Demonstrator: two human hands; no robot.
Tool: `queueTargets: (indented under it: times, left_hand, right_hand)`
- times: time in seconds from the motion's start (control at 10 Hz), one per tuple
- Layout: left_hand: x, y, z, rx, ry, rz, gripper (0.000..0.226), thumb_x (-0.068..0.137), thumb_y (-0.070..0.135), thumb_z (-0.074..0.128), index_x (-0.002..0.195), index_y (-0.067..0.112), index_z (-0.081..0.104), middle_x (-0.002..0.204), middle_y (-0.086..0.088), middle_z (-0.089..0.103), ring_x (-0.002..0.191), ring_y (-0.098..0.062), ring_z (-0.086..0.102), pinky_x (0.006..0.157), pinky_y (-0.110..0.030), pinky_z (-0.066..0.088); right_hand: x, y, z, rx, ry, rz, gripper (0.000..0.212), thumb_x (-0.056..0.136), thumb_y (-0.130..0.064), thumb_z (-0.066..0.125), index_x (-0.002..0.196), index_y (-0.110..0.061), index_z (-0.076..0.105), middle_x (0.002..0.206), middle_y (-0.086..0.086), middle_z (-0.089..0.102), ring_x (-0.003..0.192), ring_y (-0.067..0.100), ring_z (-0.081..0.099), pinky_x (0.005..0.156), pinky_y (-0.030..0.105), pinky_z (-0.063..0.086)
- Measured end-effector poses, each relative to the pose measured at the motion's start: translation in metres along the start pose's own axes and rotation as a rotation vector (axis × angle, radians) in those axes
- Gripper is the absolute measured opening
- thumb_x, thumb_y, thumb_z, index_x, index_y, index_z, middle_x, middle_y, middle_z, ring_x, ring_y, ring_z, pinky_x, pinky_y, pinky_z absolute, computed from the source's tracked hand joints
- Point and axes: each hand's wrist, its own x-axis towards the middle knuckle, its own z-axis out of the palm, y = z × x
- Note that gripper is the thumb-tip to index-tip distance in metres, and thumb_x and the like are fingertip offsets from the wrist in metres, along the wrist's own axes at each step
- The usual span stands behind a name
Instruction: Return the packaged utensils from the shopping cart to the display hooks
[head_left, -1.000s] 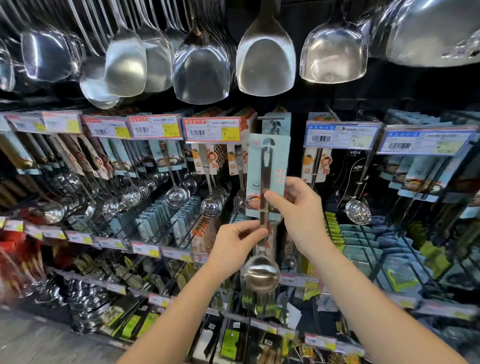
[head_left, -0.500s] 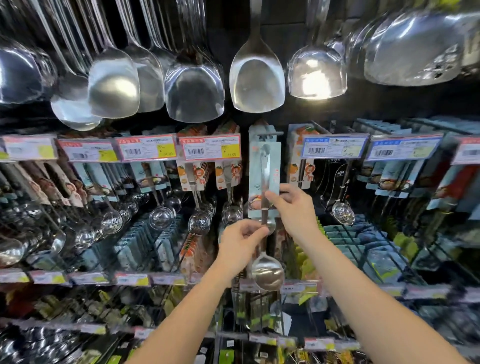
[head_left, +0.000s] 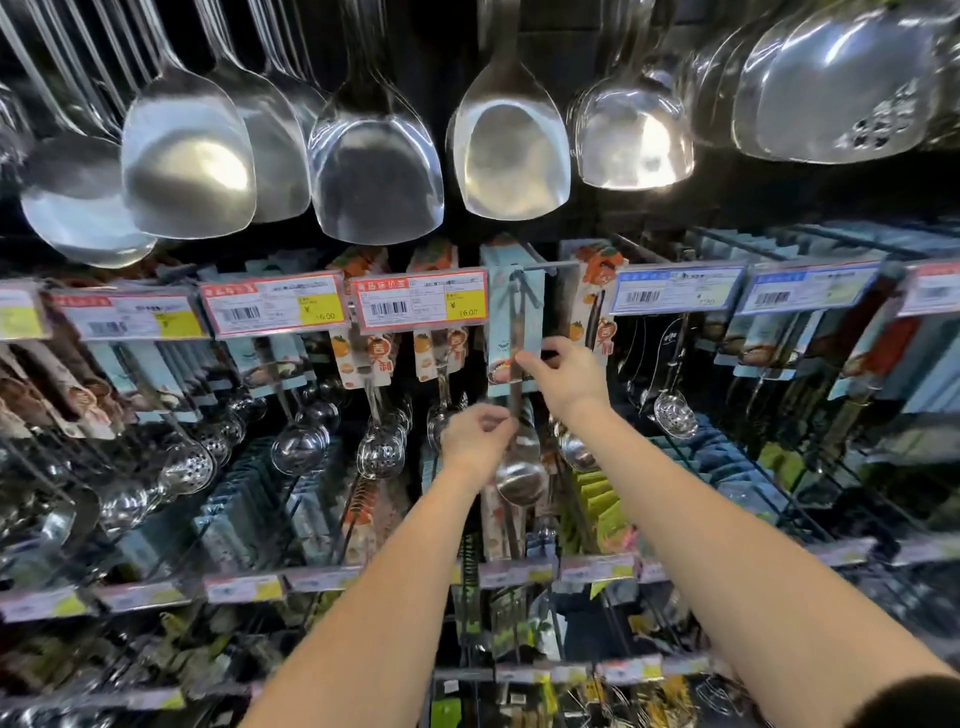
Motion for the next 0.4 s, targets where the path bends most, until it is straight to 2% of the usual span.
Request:
queueTargets:
  times: [0.1, 0.2, 0.3, 0.4]
  left_hand:
    - [0.003, -0.005, -0.003, -0.006, -0.053, -0.008, 0.036, 0.092, 0.02, 0.076, 0.126, 0.014, 0.069, 0.104, 0.006, 0.07, 0.101, -0.013, 0.067, 0.094, -0.025, 0.048]
    - [0.001, -0.014, -0.007, 0.069, -0.096, -0.012, 0.049, 0.091, 0.026, 0.076, 0.136, 0.014, 0.064, 0.129, -0.001, 0.067, 0.121, -0.018, 0.062, 0.106, -0.028, 0.045]
    - [-0.005, -0.027, -0.01, 0.139, -0.161, -0.003, 0.043, 0.094, 0.025, 0.073, 0.134, 0.015, 0.061, 0.128, 0.001, 0.066, 0.11, -0.013, 0.06, 0.085, -0.015, 0.046]
    - [-0.012, -0.031, -0.011, 0.283, -0.206, 0.054, 0.04, 0.097, 0.028, 0.07, 0.133, 0.017, 0.058, 0.125, 0.001, 0.068, 0.104, -0.016, 0.064, 0.082, -0.024, 0.051]
  right_hand:
    - [0.003, 0.005, 0.003, -0.066, -0.037, 0.026, 0.051, 0.096, -0.038, 0.071, 0.14, -0.014, 0.061, 0.122, 0.012, 0.073, 0.115, 0.029, 0.067, 0.093, 0.036, 0.051]
    - [-0.004, 0.017, 0.004, -0.108, -0.1, 0.105, 0.062, 0.095, -0.032, 0.072, 0.152, -0.021, 0.049, 0.137, 0.008, 0.067, 0.128, 0.027, 0.061, 0.103, 0.034, 0.047]
    - [-0.017, 0.032, 0.004, -0.18, -0.113, 0.091, 0.063, 0.096, -0.024, 0.068, 0.155, -0.023, 0.046, 0.147, 0.008, 0.061, 0.134, 0.027, 0.058, 0.11, 0.033, 0.046]
    - [-0.032, 0.037, -0.002, -0.22, -0.11, 0.045, 0.061, 0.097, -0.018, 0.063, 0.155, -0.022, 0.046, 0.148, 0.01, 0.06, 0.131, 0.029, 0.06, 0.108, 0.036, 0.05]
